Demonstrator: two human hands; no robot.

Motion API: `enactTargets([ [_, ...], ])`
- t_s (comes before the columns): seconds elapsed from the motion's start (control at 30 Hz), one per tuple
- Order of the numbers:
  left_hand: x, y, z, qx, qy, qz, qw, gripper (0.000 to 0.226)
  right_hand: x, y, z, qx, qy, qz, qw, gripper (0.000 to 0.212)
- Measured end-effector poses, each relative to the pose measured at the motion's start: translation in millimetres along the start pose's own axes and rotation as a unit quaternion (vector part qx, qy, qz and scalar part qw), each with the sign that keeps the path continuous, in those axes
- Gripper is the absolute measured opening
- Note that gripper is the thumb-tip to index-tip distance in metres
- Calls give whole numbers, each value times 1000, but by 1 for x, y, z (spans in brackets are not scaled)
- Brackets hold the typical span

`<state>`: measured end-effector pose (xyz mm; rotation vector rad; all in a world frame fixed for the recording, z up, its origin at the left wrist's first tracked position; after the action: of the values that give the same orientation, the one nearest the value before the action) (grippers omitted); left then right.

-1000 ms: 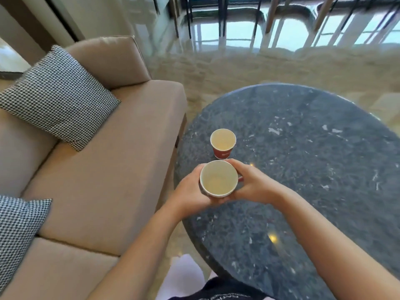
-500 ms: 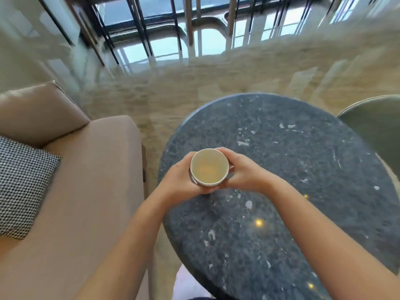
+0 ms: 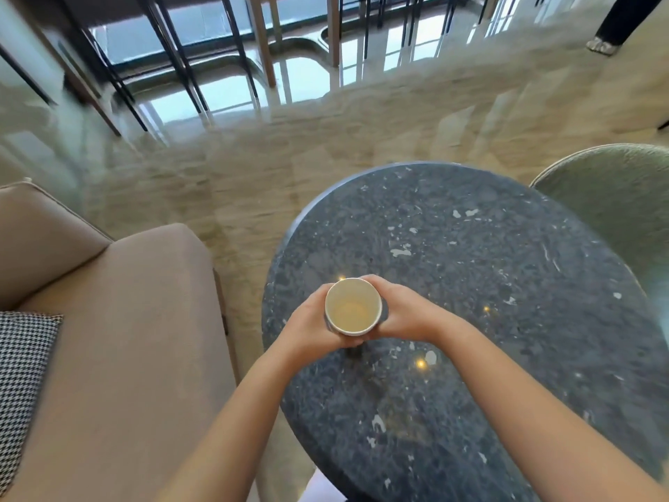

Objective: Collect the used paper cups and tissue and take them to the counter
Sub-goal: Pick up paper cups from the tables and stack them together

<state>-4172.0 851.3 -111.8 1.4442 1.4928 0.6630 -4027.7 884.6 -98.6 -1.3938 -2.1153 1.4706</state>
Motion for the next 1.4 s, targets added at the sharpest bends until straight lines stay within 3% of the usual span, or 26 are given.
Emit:
enactTargets([
  [0.3, 10, -21, 18, -15, -41, 5, 999, 76, 5, 18, 12, -3, -12, 19, 1000, 65],
  [0.67, 11, -43, 26, 24, -111, -58, 992, 98, 7, 39, 26, 30, -41, 56, 997, 76],
  [1.1, 5, -55, 28, 83, -100, -82, 988, 68, 2, 53, 31, 16, -53, 102, 993, 89],
  [1.23, 0, -60, 23, 103, -123, -93, 983, 76, -4, 56, 28, 5, -52, 118, 992, 97],
  [1.4, -5, -54, 14, 94, -116, -77, 986, 104, -15, 56, 19, -6, -53, 115, 992, 111],
])
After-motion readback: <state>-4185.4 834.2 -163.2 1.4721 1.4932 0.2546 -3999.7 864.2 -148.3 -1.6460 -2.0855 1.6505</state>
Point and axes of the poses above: each hand's wrist, its own x-axis towards the middle knuckle, its own z-axis out of the palm, y = z × x, the point moved 5 cm from there along x, towards the middle knuckle, and after that the axes turned 1 degree about z, right-handed, at the moved point
